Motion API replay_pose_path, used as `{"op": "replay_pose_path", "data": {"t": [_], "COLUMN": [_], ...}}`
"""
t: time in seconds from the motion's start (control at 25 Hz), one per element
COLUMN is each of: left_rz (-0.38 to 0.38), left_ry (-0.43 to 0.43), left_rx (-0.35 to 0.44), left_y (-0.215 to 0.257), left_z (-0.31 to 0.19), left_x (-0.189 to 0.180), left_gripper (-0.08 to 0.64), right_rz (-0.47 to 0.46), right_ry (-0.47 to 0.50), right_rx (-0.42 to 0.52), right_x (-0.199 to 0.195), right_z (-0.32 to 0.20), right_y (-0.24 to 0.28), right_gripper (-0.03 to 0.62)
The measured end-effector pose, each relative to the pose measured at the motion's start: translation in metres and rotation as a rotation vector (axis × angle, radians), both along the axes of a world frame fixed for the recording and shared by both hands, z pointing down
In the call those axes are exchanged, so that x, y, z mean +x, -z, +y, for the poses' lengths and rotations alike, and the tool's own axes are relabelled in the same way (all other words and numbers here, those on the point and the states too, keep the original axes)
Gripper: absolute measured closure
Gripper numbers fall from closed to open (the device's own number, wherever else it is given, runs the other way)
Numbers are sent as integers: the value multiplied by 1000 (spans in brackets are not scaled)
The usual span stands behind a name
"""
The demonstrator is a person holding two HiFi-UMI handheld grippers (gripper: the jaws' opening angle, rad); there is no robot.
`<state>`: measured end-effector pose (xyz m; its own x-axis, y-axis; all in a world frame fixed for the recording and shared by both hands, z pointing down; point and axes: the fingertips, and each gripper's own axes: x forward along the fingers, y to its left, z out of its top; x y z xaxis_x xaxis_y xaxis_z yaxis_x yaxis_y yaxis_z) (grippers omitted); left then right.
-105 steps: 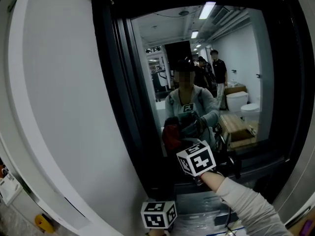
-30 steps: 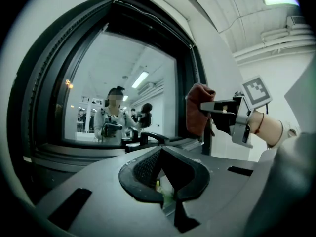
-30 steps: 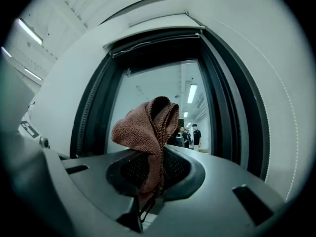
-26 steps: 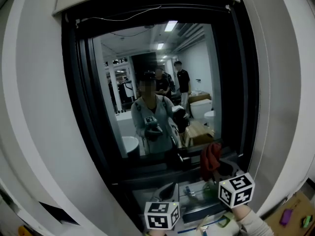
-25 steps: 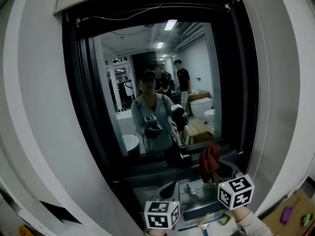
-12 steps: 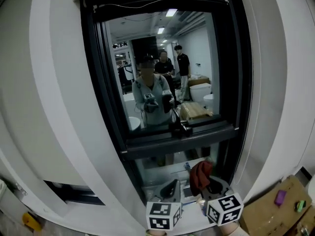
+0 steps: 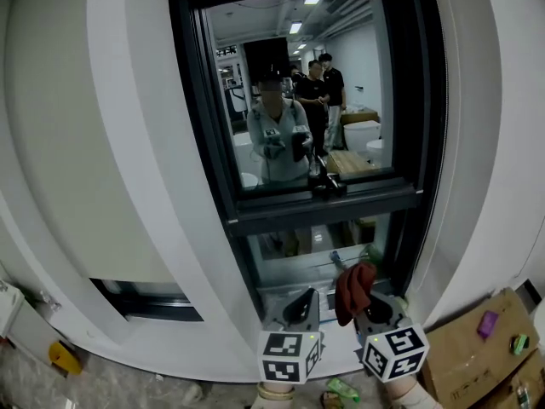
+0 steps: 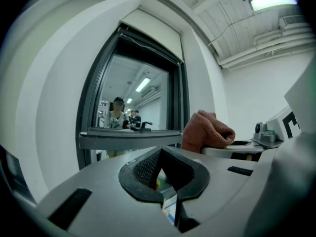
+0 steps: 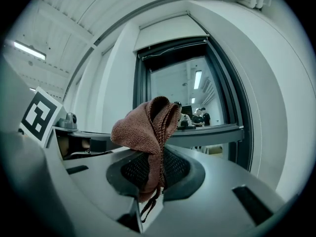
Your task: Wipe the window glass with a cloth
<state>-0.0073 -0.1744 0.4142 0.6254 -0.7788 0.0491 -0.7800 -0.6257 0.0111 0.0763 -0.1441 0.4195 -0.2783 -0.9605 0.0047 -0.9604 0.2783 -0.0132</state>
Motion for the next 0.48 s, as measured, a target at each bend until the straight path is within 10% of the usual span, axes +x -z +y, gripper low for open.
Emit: {"op": "replay_pose_path", "data": {"t": [0.48], "left_rz": [-21], "left_ry": [-4], "left_rx": [0], "left_y": [0], "left_z": [14], "left_x": [-2], "left_gripper": [555], "right_rz": [4], "right_ry": [0], "right_rx": [15], "right_x": [-2], "right_z": [17], "right_y": [3], "right_gripper": [540]}}
